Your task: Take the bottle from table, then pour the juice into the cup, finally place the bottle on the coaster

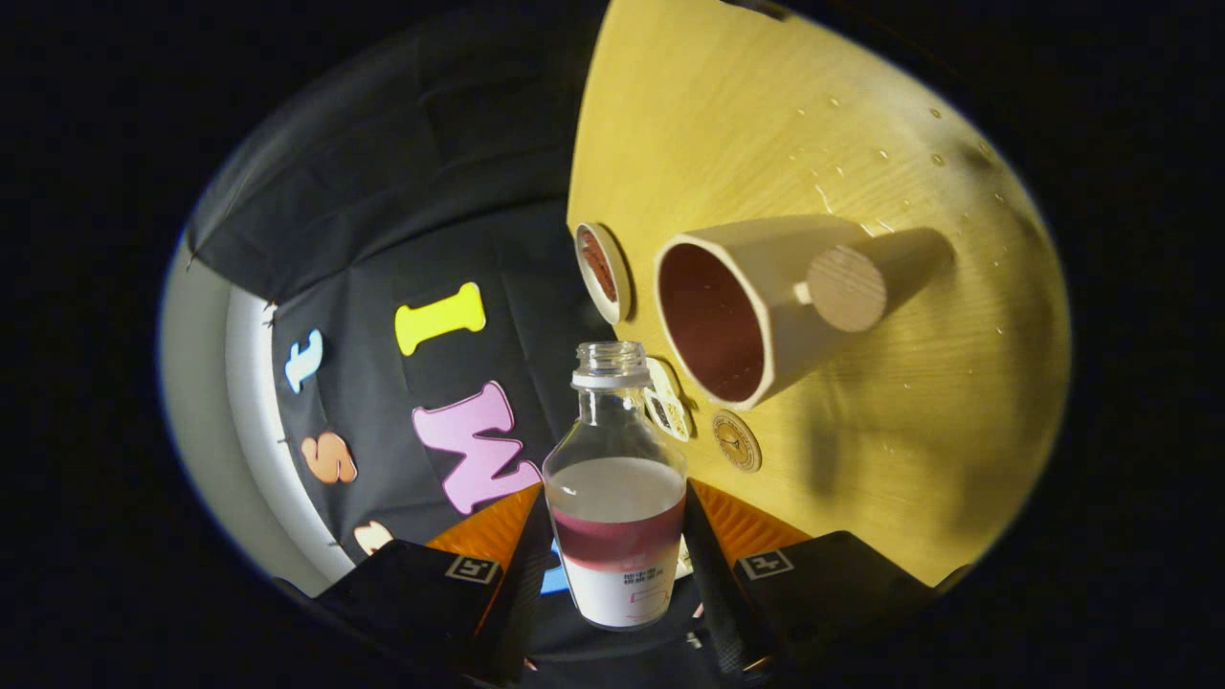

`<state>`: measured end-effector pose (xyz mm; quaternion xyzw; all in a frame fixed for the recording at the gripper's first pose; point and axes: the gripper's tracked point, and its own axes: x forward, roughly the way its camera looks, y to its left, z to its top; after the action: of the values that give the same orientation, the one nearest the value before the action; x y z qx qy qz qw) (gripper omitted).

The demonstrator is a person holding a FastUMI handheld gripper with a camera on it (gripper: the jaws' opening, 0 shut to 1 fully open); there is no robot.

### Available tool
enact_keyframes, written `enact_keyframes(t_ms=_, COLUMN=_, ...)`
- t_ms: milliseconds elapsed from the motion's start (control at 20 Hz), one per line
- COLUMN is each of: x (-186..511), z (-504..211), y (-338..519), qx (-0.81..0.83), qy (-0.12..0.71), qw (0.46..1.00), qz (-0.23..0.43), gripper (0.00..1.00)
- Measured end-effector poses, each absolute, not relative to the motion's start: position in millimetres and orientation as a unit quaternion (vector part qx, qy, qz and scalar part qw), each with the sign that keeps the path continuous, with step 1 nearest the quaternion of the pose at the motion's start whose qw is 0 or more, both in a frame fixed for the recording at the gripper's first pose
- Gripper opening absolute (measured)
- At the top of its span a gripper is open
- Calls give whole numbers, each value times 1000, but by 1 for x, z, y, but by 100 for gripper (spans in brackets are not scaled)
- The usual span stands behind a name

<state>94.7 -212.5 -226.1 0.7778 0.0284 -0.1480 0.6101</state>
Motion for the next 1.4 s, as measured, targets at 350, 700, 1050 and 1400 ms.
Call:
enact_keyframes(t_ms=350, x=99, z=-189, y=-220, qx=574, qy=-17, qw=802, qz=-163, gripper=75)
enact_keyframes(t_ms=700, x=88, z=-144, y=-223, qx=340, qy=-37, qw=916, qz=-208, gripper=75)
enact_keyframes(t_ms=1050, x=122, z=-75, y=-169, qx=78, qy=-16, qw=979, qz=-187, gripper=75)
enact_keyframes(t_ms=1400, x=183, z=-65, y=-124, qx=-9, qy=-64, qw=980, qz=-186, gripper=75)
